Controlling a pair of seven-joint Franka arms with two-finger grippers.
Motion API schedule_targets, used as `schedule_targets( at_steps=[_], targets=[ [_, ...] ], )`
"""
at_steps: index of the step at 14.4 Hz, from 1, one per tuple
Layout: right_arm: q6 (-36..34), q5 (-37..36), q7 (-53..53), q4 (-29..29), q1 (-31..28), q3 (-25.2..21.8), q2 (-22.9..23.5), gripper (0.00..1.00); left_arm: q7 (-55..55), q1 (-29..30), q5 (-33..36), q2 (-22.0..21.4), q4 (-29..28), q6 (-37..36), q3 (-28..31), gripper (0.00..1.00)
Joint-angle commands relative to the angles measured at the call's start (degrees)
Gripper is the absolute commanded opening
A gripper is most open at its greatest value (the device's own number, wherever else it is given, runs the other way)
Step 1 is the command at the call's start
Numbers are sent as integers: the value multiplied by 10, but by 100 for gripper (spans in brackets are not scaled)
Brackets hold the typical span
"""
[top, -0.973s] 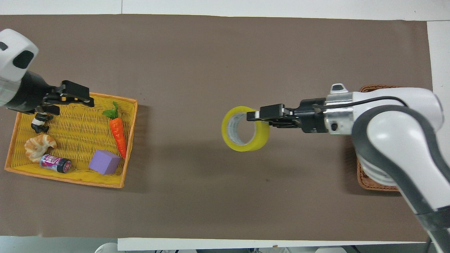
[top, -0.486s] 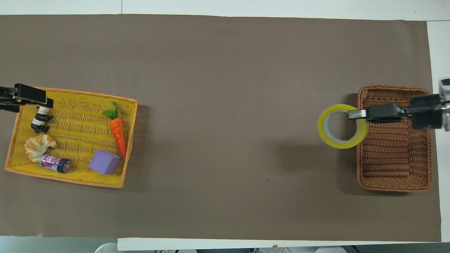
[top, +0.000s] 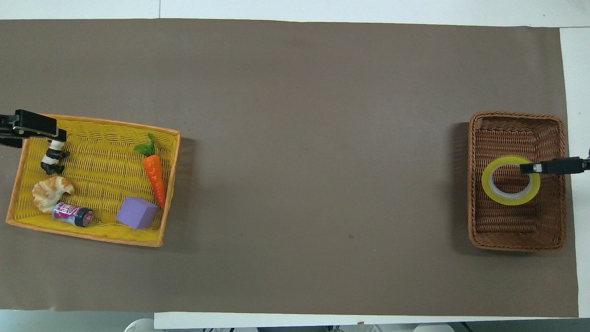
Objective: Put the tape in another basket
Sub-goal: 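Lower the tape into the wicker basket and open the right gripper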
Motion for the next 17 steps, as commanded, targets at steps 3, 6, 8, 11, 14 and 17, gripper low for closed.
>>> schedule_targets(
  at_steps=[3, 6, 8, 11, 14, 17],
  targets=[
    [-16, -26, -48, 16, -28, 10, 21, 0, 6, 8, 11, -5, -4, -5, -6, 100],
    [-1, -39, -76, 12, -36, 10, 33, 0, 6, -1, 37, -6, -5, -6, -7, 100],
    [11, -56, -83, 13, -36, 10, 34, 2, 6, -2, 41, -6, -5, -9, -8, 100],
    [19, -63, -83, 11, -35, 10, 35, 44, 9, -1, 59, -5, -3, -10, -13, 100],
    [34, -66, -82, 12, -34, 10, 34, 100, 9, 8, 77, 5, 12, -17, -35, 100],
    [46, -87, -82, 23, -27, 13, 20, 100, 11, 2, 102, 11, 17, -29, -36, 100]
  ],
)
